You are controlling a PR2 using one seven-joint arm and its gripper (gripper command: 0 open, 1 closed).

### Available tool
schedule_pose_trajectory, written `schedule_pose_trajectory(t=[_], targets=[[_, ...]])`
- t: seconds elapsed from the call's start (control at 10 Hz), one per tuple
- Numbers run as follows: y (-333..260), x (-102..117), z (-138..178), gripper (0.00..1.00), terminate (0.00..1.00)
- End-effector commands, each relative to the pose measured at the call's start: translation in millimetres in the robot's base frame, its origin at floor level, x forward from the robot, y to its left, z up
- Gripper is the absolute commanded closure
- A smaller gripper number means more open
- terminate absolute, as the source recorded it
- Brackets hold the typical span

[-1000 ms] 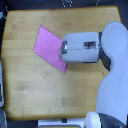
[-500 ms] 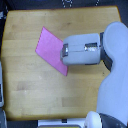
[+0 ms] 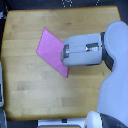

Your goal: Folding a cloth

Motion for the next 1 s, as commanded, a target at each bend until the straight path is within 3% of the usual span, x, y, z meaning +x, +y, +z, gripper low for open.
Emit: schedule_pose_trajectory(t=[0.0, 0.3, 0.6, 0.9], targets=[[27, 10, 36, 1.00, 0.00], [60, 40, 47, 1.00, 0.00], [80, 41, 49, 1.00, 0.00], [128, 83, 36, 1.00, 0.00]])
